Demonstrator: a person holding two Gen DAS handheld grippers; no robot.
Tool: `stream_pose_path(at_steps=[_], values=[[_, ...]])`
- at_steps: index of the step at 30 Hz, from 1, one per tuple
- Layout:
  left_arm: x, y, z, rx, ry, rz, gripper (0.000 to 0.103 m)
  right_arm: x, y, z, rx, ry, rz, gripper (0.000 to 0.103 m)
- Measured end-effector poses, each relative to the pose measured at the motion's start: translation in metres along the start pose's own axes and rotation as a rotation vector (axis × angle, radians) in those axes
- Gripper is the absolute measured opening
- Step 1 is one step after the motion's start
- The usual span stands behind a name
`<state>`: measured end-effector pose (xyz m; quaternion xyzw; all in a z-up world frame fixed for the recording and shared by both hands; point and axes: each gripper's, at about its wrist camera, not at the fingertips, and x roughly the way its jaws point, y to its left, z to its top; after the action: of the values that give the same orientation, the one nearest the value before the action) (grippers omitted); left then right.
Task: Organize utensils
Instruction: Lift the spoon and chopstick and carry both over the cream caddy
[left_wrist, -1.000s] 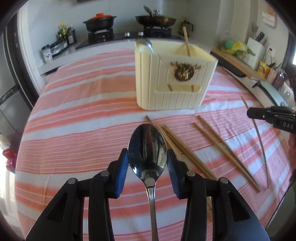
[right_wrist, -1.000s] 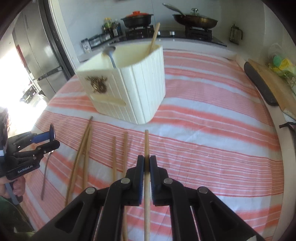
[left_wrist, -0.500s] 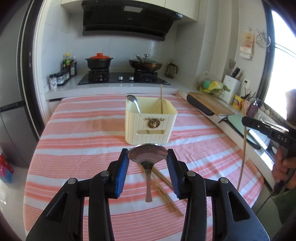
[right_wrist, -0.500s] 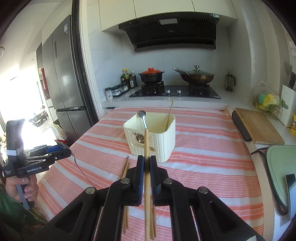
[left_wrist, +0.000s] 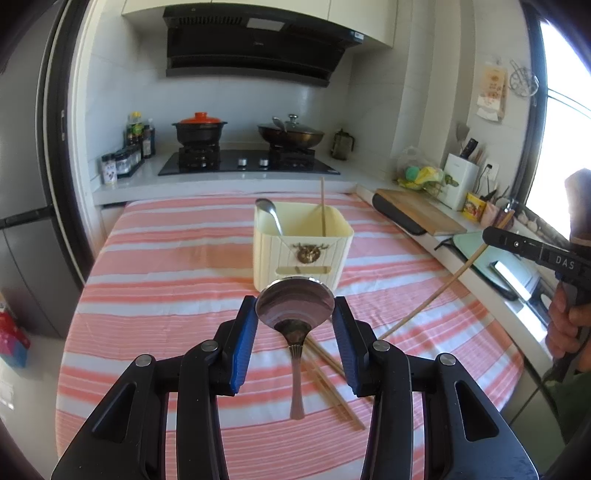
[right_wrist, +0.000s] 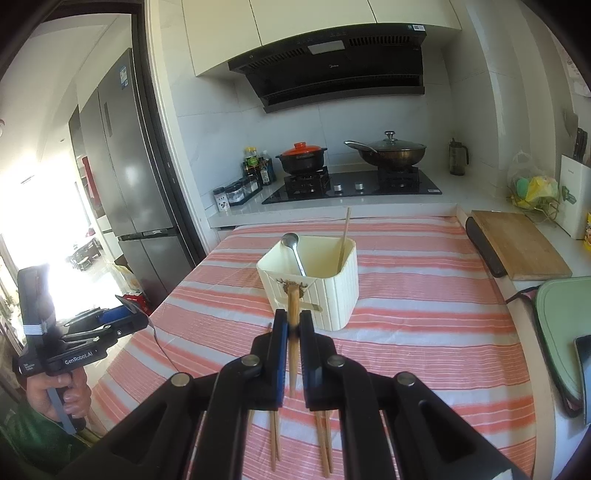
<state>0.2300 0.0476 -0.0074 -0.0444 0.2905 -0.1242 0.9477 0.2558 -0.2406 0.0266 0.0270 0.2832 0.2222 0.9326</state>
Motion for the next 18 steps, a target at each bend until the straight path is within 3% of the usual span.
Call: stream_pose_path(at_steps=[10, 18], values=[[0.006, 0.008, 0.040, -0.047, -0.005, -0.074, 0.041, 0.002, -0.001, 0.022, -0.015, -0.054, -0.025, 0.006], [0.015, 0.011, 0.116, -0.029, -0.055, -0.094, 0.041, 0.020, -0.005, 0.081, -0.040, -0.111, -0.026, 0.006]])
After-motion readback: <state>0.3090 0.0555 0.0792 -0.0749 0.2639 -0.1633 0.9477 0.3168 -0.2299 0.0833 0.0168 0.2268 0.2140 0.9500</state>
